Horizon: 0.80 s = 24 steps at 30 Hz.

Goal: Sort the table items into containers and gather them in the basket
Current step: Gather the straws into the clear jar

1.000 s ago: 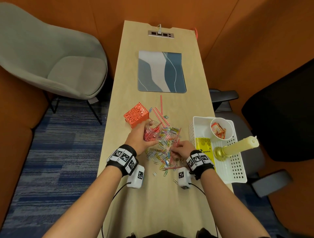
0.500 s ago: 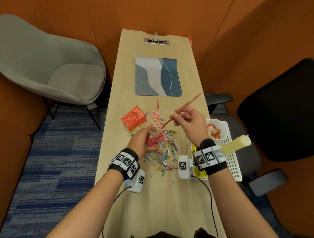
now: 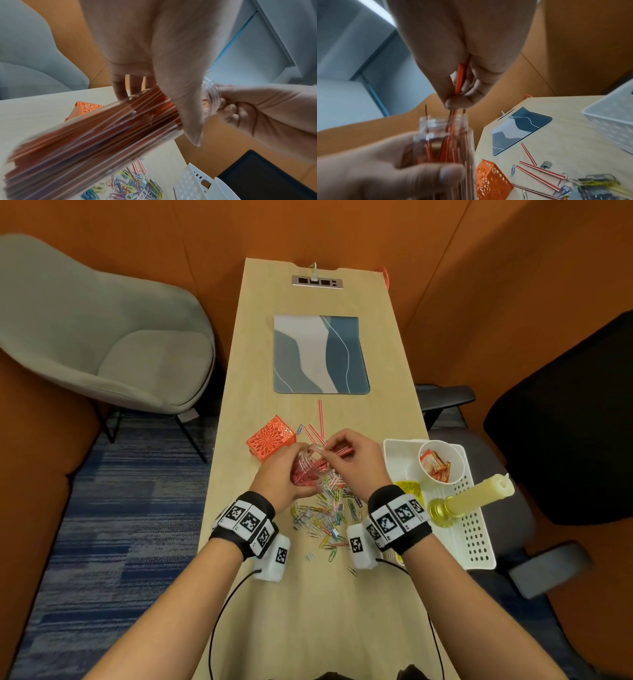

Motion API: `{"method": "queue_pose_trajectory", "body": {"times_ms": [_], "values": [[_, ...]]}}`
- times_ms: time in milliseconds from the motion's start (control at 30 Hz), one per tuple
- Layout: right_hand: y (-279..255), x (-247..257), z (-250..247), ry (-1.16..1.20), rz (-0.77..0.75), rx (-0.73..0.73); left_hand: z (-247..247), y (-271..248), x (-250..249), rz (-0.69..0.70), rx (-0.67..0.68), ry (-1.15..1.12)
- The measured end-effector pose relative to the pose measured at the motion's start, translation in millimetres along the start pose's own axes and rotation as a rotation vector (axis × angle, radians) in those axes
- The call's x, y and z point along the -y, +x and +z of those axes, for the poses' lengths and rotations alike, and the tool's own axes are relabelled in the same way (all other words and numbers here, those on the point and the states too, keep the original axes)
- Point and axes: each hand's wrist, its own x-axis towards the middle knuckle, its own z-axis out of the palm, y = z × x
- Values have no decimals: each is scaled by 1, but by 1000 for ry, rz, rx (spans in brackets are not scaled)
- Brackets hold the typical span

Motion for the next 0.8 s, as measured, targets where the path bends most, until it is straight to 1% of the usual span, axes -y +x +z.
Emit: {"method": "queue_pose_trajectory", "body": {"times_ms": [167, 233, 267, 300, 367, 400, 433, 467, 500, 533, 567, 633, 700, 733, 800], "values": [[16, 5, 18, -217, -174, 260, -9, 9, 3, 12, 12, -42], [23, 10, 20, -206, -215, 298, -16, 13, 7, 7, -14, -64], [29, 10, 20, -130, -212, 274, -20, 15, 8, 0, -32, -77], [38, 10, 18, -29, -194, 210, -24, 17, 11, -8, -53, -90], [64, -1, 13, 118, -108, 15, -35, 21, 17, -20, -88, -112], [78, -11, 12, 138, -45, -78, -41, 23, 21, -25, -107, -123], [93, -25, 11, 103, 30, -137, -46, 25, 25, -33, -129, -135], [107, -40, 12, 26, 109, -146, -51, 27, 30, -46, -156, -145], [120, -57, 16, -105, 194, -109, -56, 30, 33, -64, -184, -153], [130, -75, 22, -252, 258, -43, -62, 32, 37, -81, -210, -153], [138, -91, 29, -390, 290, 39, -66, 35, 42, -94, -232, -147], [151, -114, 46, -614, 319, 196, -73, 41, 50, -109, -255, -137], [158, -127, 63, -800, 322, 309, -78, 45, 57, -113, -271, -136], [160, -129, 69, -887, 294, 338, -81, 45, 58, -110, -276, -141], [165, -135, 80, -994, 223, 333, -83, 48, 62, -104, -276, -162]]}}
